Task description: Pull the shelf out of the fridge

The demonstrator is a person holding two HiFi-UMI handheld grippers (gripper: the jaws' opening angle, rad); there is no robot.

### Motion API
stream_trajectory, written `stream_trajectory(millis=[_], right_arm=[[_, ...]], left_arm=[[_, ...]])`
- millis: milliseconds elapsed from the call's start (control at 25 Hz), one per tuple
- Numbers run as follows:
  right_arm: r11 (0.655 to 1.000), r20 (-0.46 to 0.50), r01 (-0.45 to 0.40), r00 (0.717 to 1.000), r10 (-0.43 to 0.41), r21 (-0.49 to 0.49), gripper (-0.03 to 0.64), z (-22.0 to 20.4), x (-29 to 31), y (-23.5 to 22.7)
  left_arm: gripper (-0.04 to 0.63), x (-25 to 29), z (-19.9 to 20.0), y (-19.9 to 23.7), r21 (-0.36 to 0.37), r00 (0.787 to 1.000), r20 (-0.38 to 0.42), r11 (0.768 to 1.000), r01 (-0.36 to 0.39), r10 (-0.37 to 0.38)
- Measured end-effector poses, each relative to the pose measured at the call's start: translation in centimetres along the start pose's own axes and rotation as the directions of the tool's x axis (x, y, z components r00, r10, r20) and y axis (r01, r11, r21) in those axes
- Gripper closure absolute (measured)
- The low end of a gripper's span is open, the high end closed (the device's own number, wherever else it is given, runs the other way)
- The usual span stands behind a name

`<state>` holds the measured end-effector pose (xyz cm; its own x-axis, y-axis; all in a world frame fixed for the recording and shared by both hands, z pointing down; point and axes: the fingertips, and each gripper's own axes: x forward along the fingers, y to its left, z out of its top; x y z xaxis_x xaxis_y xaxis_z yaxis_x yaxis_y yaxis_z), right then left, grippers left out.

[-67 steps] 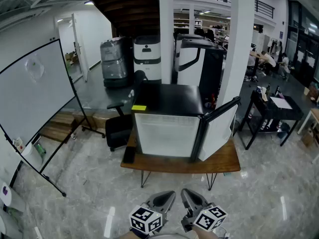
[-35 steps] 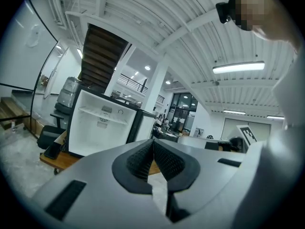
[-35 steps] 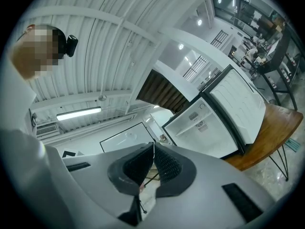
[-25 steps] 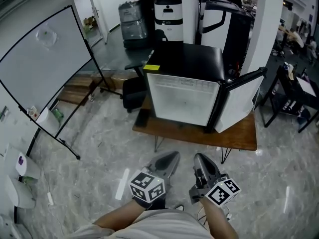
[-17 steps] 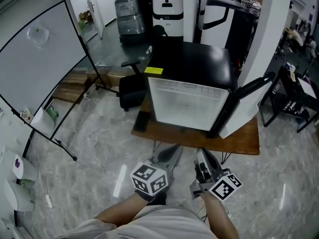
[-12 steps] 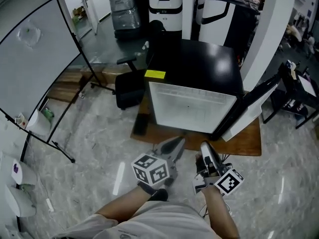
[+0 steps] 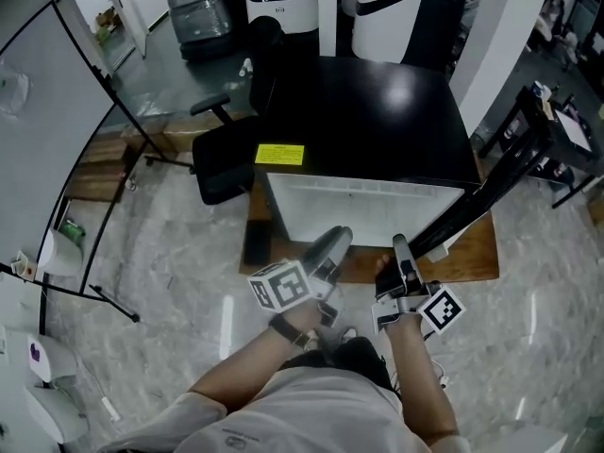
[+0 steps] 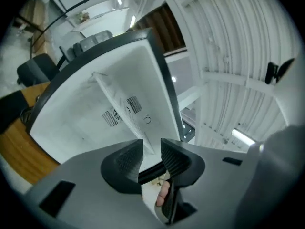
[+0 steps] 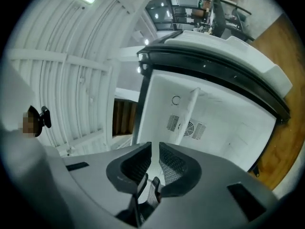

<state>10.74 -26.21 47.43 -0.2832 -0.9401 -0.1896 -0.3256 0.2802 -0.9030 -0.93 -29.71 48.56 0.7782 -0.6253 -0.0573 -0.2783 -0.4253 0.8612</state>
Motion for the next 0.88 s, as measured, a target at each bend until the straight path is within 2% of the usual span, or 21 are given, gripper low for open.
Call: stream_trajectory(millis=[160, 280, 400, 560, 720, 800, 880], right_arm=[[0.996, 0.024, 0.043, 0.999, -0.045, 0.082, 0.566, 1.3, 2.5, -3.4], [0.988, 0.026, 0.067, 0.997, -0.071, 0.136, 0.527, 1.8, 4.1, -5.8], [0.981, 0.027, 0.076, 0.996, -0.082, 0.181, 0.52, 2.3, 5.4, -7.3], [0.975, 0.032, 0.077, 0.996, -0.086, 0.207, 0.518, 3.3, 7.4, -8.3], [0.971, 0.035, 0.093, 0.994, -0.103, 0.219, 0.518, 3.7, 9.2, -9.7], [0.969, 0.034, 0.097, 0.994, -0.107, 0.225, 0.518, 3.8, 10.0, -10.3], [0.969, 0.032, 0.098, 0.994, -0.108, 0.227, 0.52, 4.0, 10.7, -10.5]], left_arm=[[0.488, 2.2, 1.5, 3.3, -0.194, 0.997, 0.076, 0.981, 0.001, 0.014], [0.472, 3.5, 2.7, 4.9, -0.251, 0.992, 0.121, 0.968, -0.002, 0.034], [0.466, 4.9, 3.7, 5.2, -0.308, 0.983, 0.184, 0.95, 0.046, 0.012], [0.466, 5.9, 4.8, 7.3, -0.315, 0.971, 0.224, 0.949, -0.004, 0.079], [0.466, 7.2, 5.5, 8.5, -0.322, 0.964, 0.242, 0.946, -0.025, 0.107], [0.471, 7.7, 5.8, 9.0, -0.32, 0.961, 0.252, 0.947, -0.025, 0.111], [0.504, 8.1, 6.2, 8.7, -0.322, 0.958, 0.274, 0.947, 0.005, 0.088]])
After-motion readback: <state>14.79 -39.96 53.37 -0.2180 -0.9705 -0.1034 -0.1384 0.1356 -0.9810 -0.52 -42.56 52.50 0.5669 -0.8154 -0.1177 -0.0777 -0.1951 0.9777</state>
